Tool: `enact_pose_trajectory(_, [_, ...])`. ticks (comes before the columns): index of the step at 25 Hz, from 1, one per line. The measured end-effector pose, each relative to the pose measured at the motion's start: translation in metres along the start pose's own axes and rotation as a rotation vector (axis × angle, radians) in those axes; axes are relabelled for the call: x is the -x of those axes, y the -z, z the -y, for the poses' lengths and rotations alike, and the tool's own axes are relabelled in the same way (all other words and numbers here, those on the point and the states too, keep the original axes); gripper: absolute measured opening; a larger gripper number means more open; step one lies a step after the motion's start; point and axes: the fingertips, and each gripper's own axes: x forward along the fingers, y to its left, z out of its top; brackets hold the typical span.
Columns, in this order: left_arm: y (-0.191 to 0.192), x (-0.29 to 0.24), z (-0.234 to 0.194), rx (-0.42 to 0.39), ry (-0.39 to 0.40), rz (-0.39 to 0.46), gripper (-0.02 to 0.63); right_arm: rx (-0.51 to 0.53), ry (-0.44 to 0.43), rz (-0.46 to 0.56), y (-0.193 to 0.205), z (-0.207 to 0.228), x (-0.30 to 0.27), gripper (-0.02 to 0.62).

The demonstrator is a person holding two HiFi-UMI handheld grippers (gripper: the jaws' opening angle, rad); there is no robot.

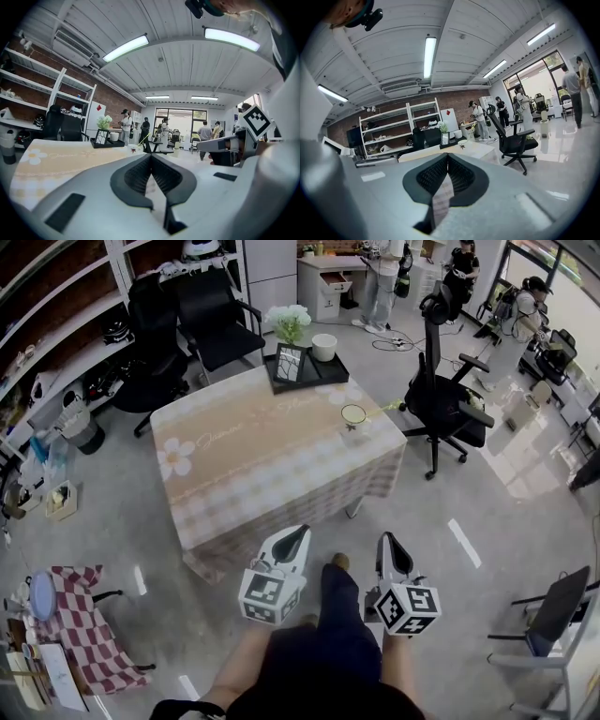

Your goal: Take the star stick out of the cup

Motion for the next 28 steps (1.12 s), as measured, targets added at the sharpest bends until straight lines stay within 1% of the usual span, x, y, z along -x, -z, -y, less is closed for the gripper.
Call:
enact_pose_trajectory(7, [0.0,-0.017,-0.005,-0.004,-0.006,-0.004,0.009,0.0,0.006,0.006,-0.005,0.012,-0.017,0.002])
enact_pose_trajectory(14, [-0.002,-0.047,-0.01,-0.008,-0.001,-0.009,0.009,-0.007,0.002,0.002,-0.008,0.027,-0.043,0.002])
enact_pose_trajectory(20, [-0.01,-0.085,-0.015,-0.014,0.009,-0.009,0.009,-0.009,0.005,0.011,-0.024,0.048,-0.071,0.002])
enact_pose_trajectory(28, [-0.018,-0.133,-0.025,0.006,0.017,-0.025,0.009,-0.007,0.003,-0.015,-0.04,0.07,-0.113,0.002])
